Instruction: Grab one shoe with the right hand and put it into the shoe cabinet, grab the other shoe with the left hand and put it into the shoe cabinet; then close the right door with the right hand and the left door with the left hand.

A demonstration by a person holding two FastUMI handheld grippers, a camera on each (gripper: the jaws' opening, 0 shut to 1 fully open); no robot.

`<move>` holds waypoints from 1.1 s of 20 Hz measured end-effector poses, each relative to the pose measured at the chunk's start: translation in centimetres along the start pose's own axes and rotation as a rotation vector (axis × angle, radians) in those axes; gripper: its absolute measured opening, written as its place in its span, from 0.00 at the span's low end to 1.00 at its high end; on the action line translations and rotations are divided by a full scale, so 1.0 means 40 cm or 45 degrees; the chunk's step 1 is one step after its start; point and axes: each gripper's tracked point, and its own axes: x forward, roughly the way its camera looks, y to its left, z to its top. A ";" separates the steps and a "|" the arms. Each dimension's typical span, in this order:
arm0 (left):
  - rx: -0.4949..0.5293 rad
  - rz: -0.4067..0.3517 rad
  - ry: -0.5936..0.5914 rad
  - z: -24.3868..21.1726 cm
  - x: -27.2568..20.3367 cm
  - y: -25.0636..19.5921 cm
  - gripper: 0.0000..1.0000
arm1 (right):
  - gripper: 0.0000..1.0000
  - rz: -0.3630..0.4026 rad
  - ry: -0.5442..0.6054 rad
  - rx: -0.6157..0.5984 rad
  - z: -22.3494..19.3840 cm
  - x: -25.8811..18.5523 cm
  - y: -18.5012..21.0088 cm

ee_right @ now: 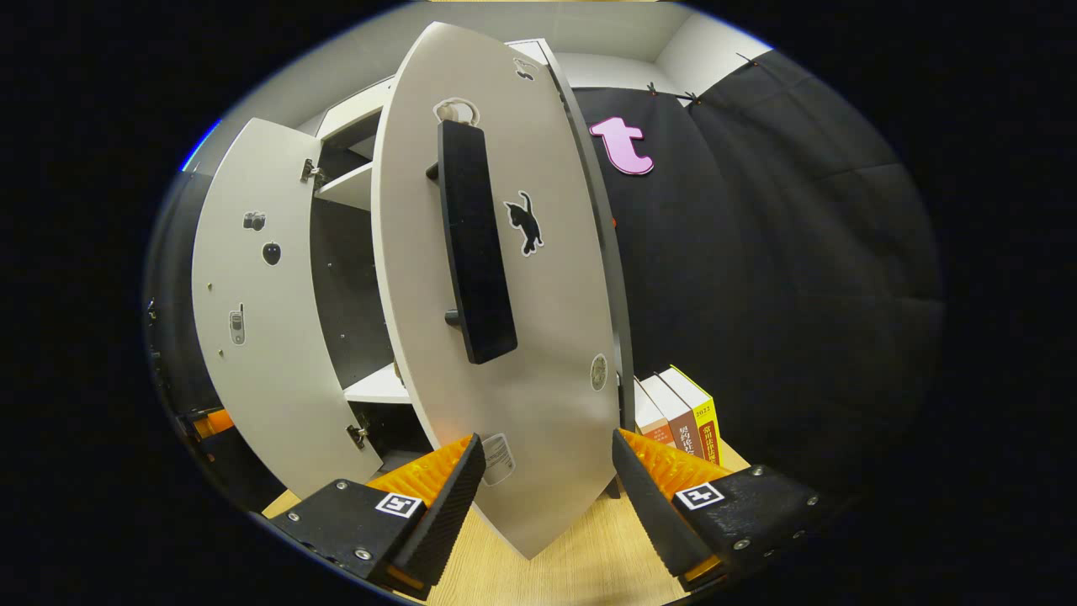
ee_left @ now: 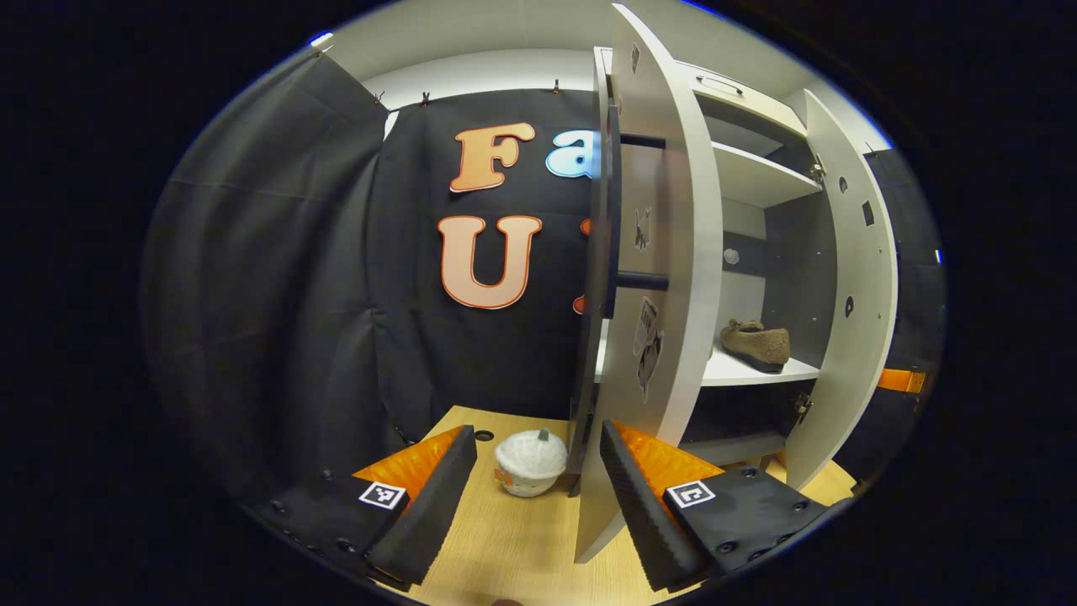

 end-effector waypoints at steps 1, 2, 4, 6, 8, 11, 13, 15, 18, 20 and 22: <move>0.023 0.006 -0.003 0.003 -0.006 0.000 0.97 | 0.94 -0.002 0.007 -0.003 -0.006 0.005 0.001; 0.028 0.012 -0.004 0.005 -0.005 -0.001 0.97 | 0.94 0.001 0.016 -0.006 -0.011 0.012 0.009; 0.004 0.009 0.001 -0.001 0.000 -0.001 0.97 | 0.94 0.000 0.019 -0.020 -0.014 0.023 0.021; -0.017 0.008 0.009 0.000 -0.003 -0.004 0.99 | 0.94 0.007 0.019 -0.029 -0.013 0.029 0.035; 0.000 0.004 0.007 0.001 -0.005 -0.006 0.97 | 0.93 0.042 0.025 -0.024 -0.018 0.044 0.067; 0.008 -0.010 0.009 -0.002 -0.004 -0.015 0.96 | 0.94 0.086 0.053 -0.030 -0.037 0.091 0.118; -0.001 -0.017 0.013 -0.004 0.000 -0.019 0.96 | 0.94 0.100 0.054 -0.030 -0.038 0.107 0.143; 0.008 -0.025 0.013 0.000 -0.004 -0.021 0.96 | 0.94 0.112 0.051 -0.056 -0.042 0.108 0.158; 0.000 -0.071 0.013 -0.004 -0.001 -0.054 0.96 | 0.94 0.099 0.065 -0.087 -0.054 0.102 0.145; 0.004 -0.136 0.015 -0.007 0.005 -0.119 0.99 | 0.94 0.084 0.065 -0.064 -0.053 0.091 0.125; 0.016 -0.203 0.015 -0.010 0.014 -0.183 0.97 | 0.94 0.064 0.059 -0.047 -0.049 0.075 0.100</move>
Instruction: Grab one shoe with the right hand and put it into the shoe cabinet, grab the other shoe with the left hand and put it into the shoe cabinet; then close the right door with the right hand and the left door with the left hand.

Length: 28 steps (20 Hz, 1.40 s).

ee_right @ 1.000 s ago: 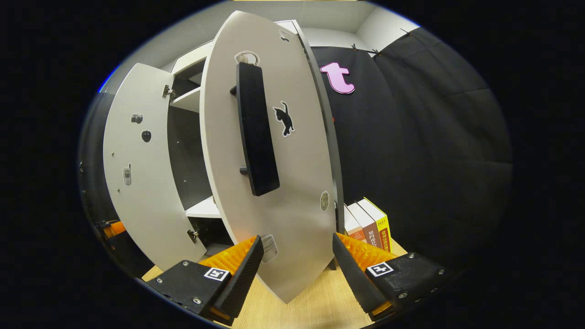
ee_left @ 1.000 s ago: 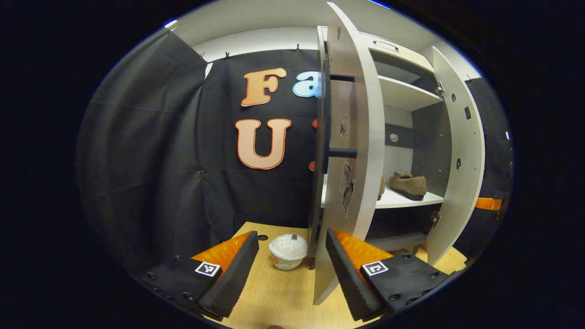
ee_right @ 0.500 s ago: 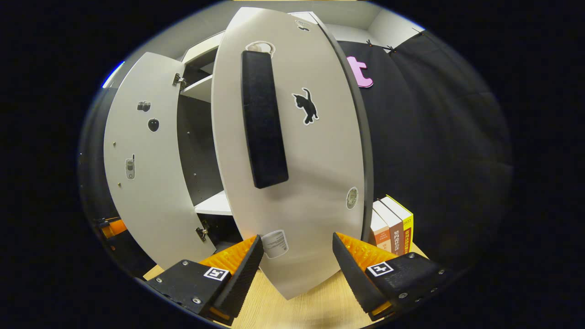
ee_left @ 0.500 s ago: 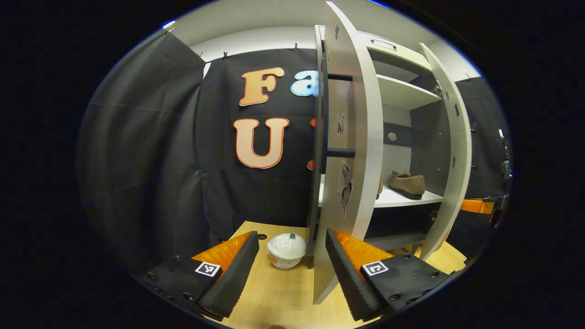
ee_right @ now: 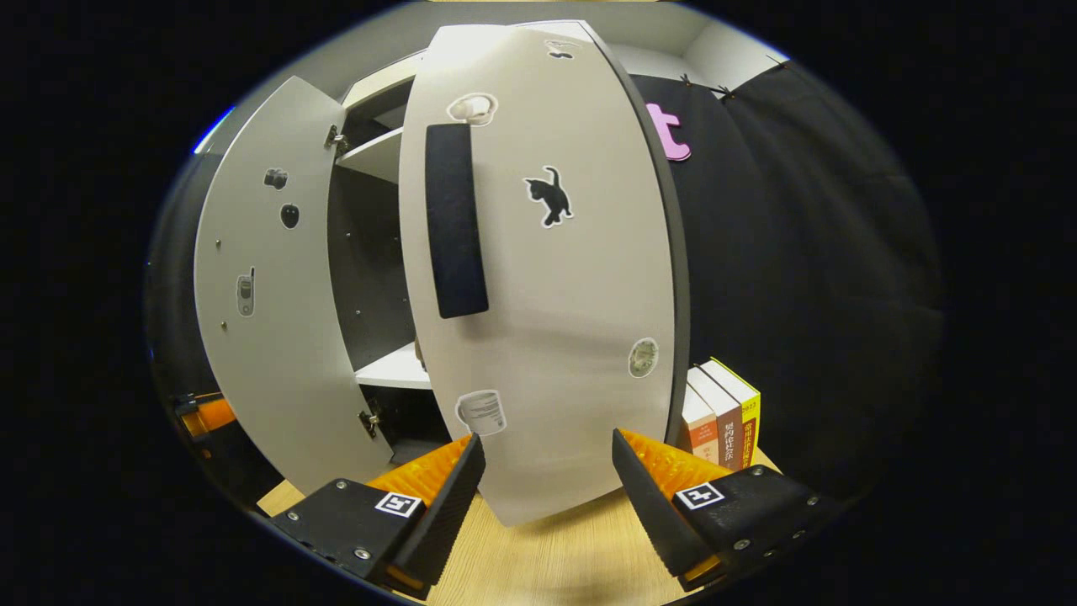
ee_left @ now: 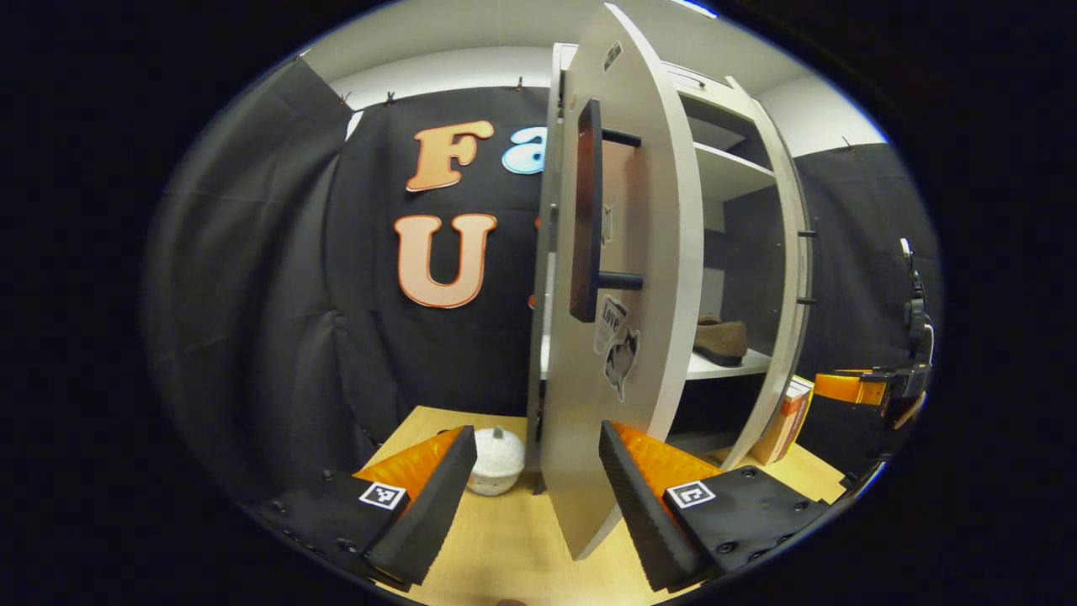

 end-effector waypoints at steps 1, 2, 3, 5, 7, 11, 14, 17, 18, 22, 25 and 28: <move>-0.005 -0.032 0.002 -0.002 0.014 -0.030 0.97 | 0.94 -0.010 -0.001 0.004 0.000 -0.011 -0.013; -0.013 -0.064 0.006 -0.006 0.029 -0.063 0.97 | 0.94 -0.020 -0.003 0.006 -0.001 -0.022 -0.026; -0.019 -0.094 0.008 -0.006 0.047 -0.093 0.95 | 0.94 -0.033 -0.003 0.007 -0.004 -0.036 -0.041; -0.030 -0.148 0.015 -0.007 0.085 -0.150 0.95 | 0.94 -0.057 -0.002 0.010 -0.010 -0.064 -0.069; -0.083 -0.213 0.049 -0.019 0.113 -0.212 0.95 | 0.94 -0.082 0.003 0.008 -0.015 -0.085 -0.095; -0.087 -0.205 0.022 0.005 0.094 -0.263 0.99 | 0.94 -0.135 -0.001 0.005 -0.005 -0.134 -0.149; -0.067 -0.179 -0.009 0.050 0.044 -0.243 0.97 | 0.94 -0.177 -0.031 0.014 0.035 -0.171 -0.184; -0.108 -0.122 -0.058 0.137 -0.010 -0.170 0.95 | 0.94 -0.209 -0.064 0.015 0.094 -0.205 -0.211; -0.119 -0.100 -0.076 0.168 -0.029 -0.142 0.97 | 0.94 -0.212 -0.073 0.009 0.115 -0.214 -0.214; -0.120 0.006 -0.153 0.289 -0.109 -0.026 0.99 | 0.94 -0.205 -0.098 -0.038 0.186 -0.254 -0.210; -0.103 0.062 -0.188 0.353 -0.159 0.032 0.97 | 0.94 -0.199 -0.138 -0.095 0.249 -0.280 -0.194; -0.082 0.109 -0.233 0.412 -0.209 0.074 0.99 | 0.94 -0.202 -0.191 -0.129 0.317 -0.314 -0.174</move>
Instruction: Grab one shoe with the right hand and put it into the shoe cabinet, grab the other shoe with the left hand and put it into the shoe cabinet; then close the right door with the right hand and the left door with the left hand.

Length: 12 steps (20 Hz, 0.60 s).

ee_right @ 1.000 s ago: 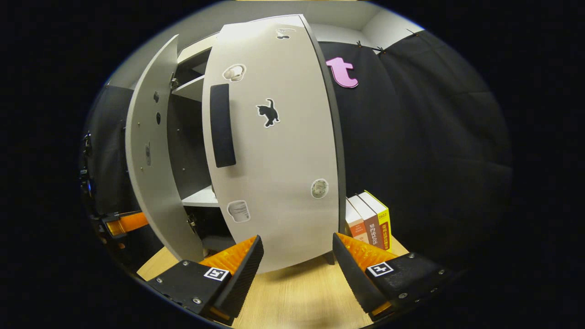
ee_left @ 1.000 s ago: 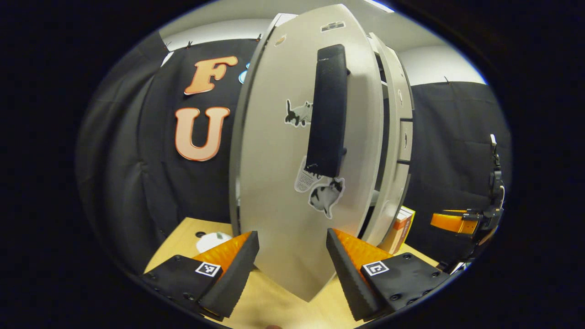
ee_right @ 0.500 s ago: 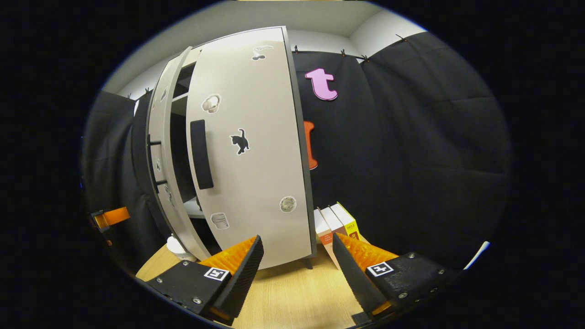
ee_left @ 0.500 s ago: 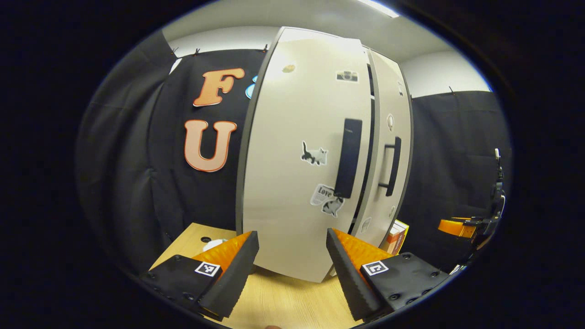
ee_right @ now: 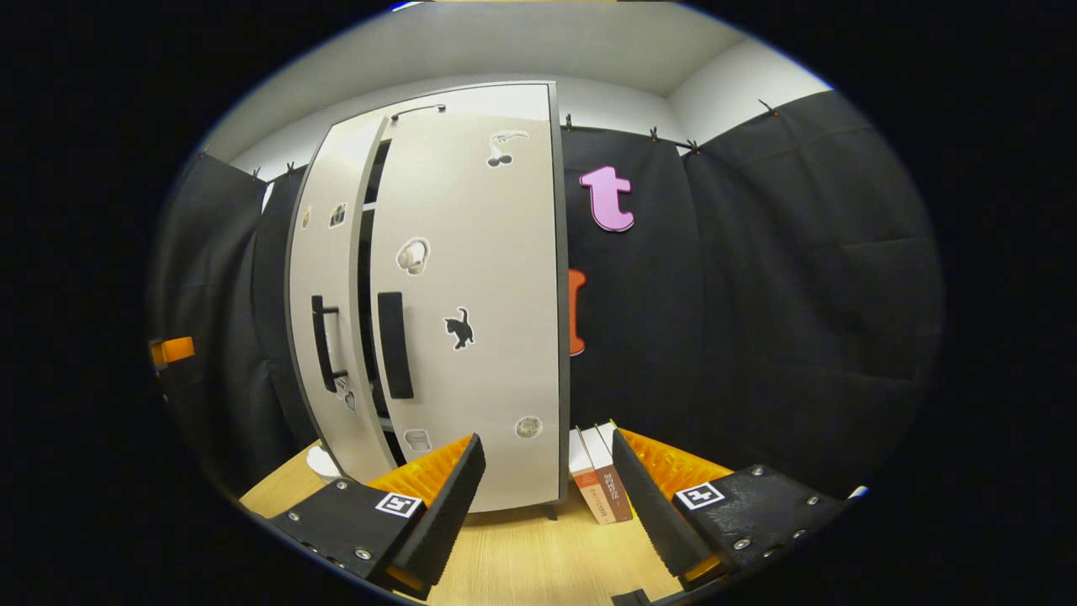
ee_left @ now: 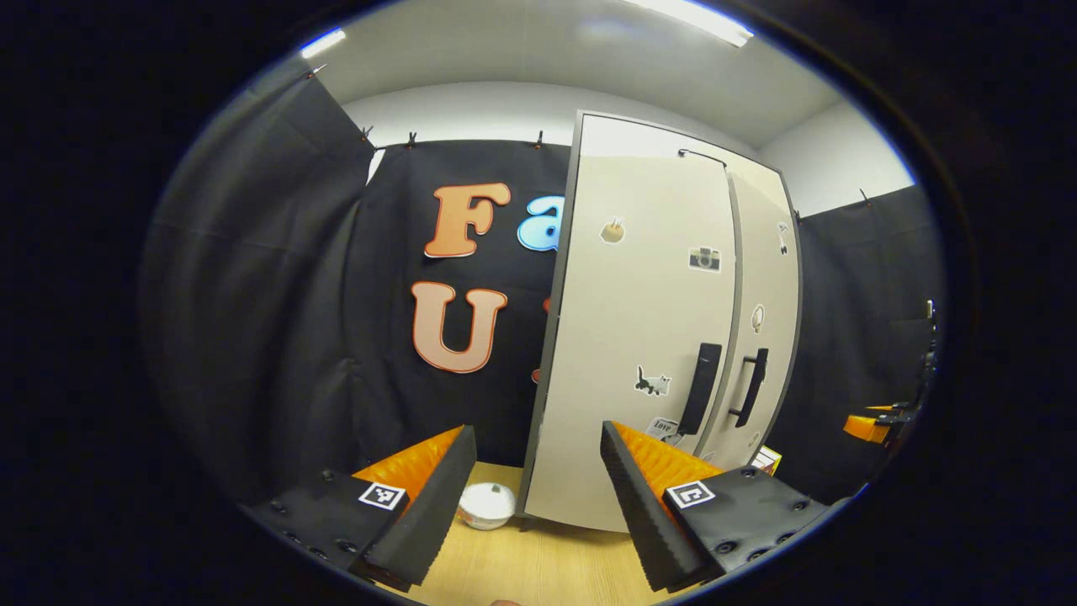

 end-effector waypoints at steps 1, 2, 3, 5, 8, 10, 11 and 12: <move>0.018 0.012 -0.017 0.018 -0.012 0.012 0.94 | 0.94 0.001 -0.022 -0.008 0.024 -0.009 0.003; 0.033 0.030 -0.025 0.034 -0.024 0.026 0.94 | 0.94 -0.001 -0.041 -0.013 0.045 -0.019 0.005; 0.043 0.043 -0.033 0.050 -0.027 0.038 0.96 | 0.94 -0.004 -0.061 -0.020 0.068 -0.031 0.007; 0.055 0.060 -0.056 0.085 -0.039 0.054 0.96 | 0.94 -0.018 -0.106 -0.040 0.107 -0.044 0.008; 0.043 0.069 -0.088 0.122 -0.049 0.078 0.96 | 0.94 -0.037 -0.155 -0.079 0.145 -0.073 0.009; 0.029 0.064 -0.105 0.135 -0.050 0.087 0.96 | 0.94 -0.034 -0.165 -0.077 0.154 -0.084 0.018; 0.024 0.064 -0.113 0.139 -0.056 0.092 0.99 | 0.94 -0.035 -0.167 -0.072 0.157 -0.089 0.019; 0.022 0.062 -0.118 0.146 -0.060 0.097 0.96 | 0.94 -0.036 -0.170 -0.069 0.158 -0.095 0.019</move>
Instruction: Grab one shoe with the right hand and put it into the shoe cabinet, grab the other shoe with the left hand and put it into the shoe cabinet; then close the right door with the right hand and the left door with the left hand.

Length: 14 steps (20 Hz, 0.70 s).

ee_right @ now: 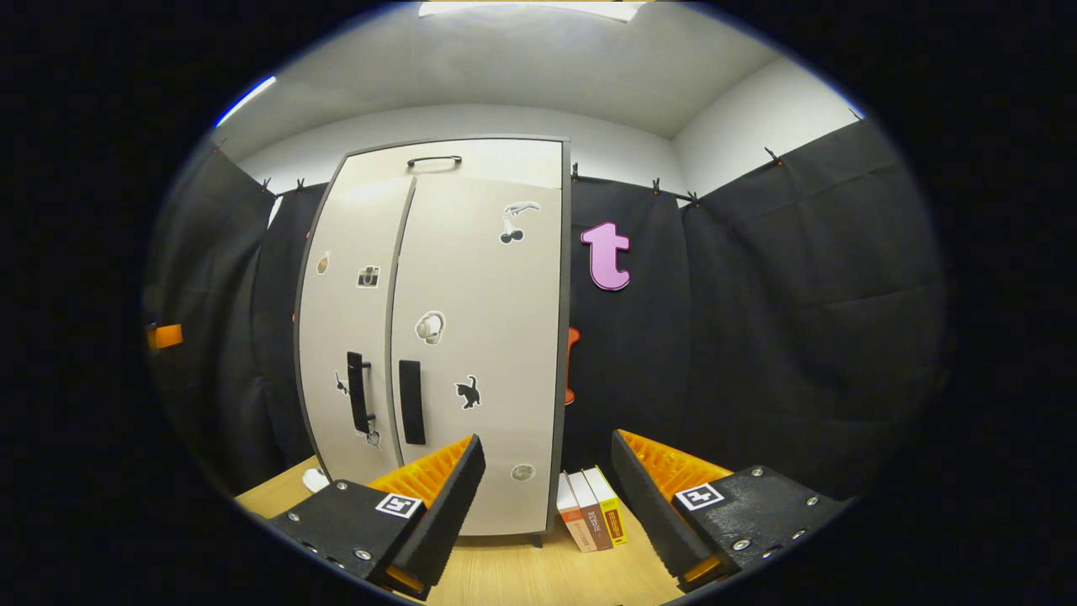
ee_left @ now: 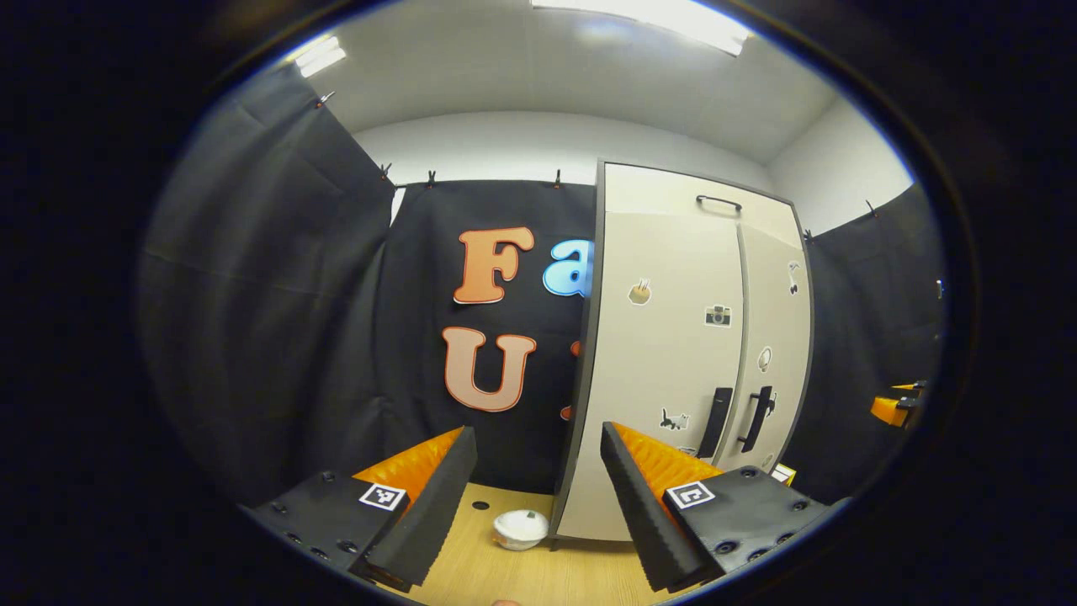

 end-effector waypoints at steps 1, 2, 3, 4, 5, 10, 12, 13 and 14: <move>-0.002 -0.002 -0.004 0.004 -0.002 0.003 0.96 | 0.94 -0.004 -0.001 0.004 0.003 -0.006 -0.001; -0.004 -0.007 -0.006 0.005 -0.002 0.004 0.99 | 0.94 -0.005 -0.004 0.008 0.004 -0.011 -0.001; -0.009 -0.013 -0.008 0.003 -0.001 -0.001 0.96 | 0.94 -0.011 -0.003 0.011 0.003 -0.016 -0.003; -0.014 -0.018 -0.010 0.003 -0.001 -0.003 0.99 | 0.94 -0.016 -0.001 0.011 0.003 -0.018 -0.006; -0.020 -0.020 -0.008 0.000 0.000 -0.005 0.96 | 0.94 -0.022 0.002 0.008 0.000 -0.023 -0.009; -0.040 -0.029 0.026 -0.032 0.010 -0.018 0.94 | 0.94 -0.032 0.024 -0.019 -0.002 -0.037 -0.024; -0.027 -0.027 0.036 -0.040 0.012 -0.021 0.97 | 0.94 -0.038 0.028 -0.021 -0.003 -0.042 -0.028; -0.020 -0.027 0.039 -0.044 0.014 -0.023 0.97 | 0.94 -0.041 0.035 -0.022 -0.008 -0.043 -0.030; -0.013 -0.029 0.044 -0.051 0.017 -0.025 0.97 | 0.94 -0.044 0.042 -0.023 -0.015 -0.044 -0.032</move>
